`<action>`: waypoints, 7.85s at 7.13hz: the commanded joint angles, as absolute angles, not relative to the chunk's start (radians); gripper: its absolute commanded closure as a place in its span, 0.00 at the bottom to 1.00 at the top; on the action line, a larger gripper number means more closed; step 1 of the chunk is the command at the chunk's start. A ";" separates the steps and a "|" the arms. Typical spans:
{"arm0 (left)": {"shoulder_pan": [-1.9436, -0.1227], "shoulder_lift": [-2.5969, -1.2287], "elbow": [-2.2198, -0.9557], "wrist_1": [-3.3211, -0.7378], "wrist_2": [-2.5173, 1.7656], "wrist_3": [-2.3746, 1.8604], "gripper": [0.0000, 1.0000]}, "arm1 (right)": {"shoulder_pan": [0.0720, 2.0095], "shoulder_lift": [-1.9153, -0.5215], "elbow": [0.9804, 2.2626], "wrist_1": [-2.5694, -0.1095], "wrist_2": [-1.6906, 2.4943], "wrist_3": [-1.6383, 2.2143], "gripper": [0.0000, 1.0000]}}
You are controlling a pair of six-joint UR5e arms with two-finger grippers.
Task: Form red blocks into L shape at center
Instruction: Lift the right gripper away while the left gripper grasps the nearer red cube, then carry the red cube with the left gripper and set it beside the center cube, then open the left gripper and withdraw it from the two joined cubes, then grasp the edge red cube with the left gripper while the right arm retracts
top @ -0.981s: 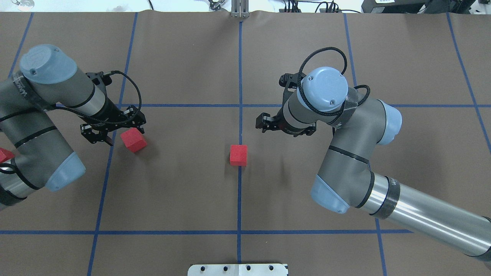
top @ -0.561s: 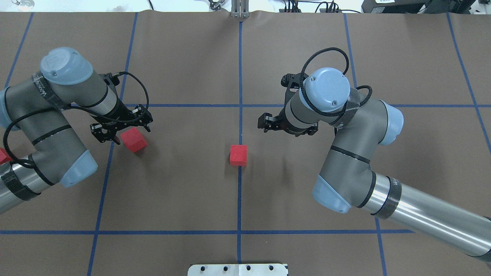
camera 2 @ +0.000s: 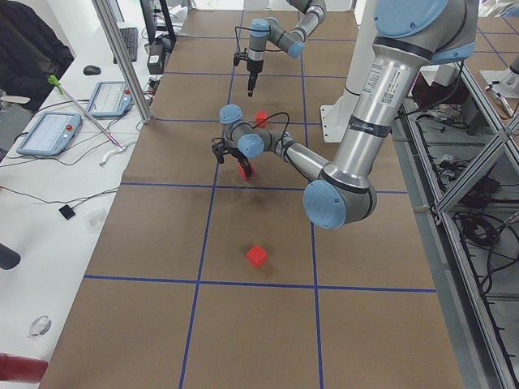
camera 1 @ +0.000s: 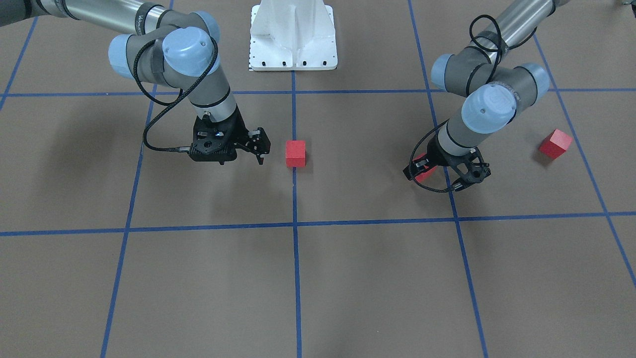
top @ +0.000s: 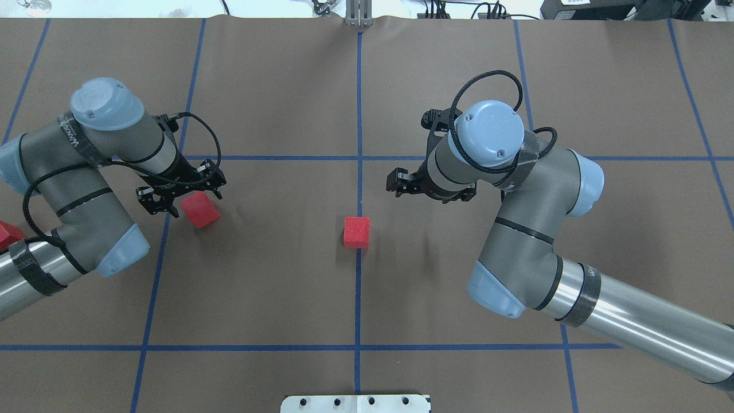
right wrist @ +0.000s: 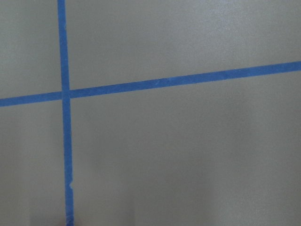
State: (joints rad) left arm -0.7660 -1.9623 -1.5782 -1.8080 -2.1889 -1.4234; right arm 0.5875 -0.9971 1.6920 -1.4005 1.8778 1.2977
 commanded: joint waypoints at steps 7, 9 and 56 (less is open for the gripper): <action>-0.724 -2.306 -1.464 -1.716 -2.189 -1.299 1.00 | 0.834 -1.198 1.819 -1.402 2.086 1.099 0.00; -0.715 -2.519 -1.271 -1.664 -2.157 -1.122 1.00 | 0.845 -1.213 1.821 -1.401 2.100 1.081 0.00; -1.069 -1.391 -1.620 -2.171 -2.175 -0.011 0.00 | 0.877 -1.203 1.824 -1.401 2.111 1.081 0.00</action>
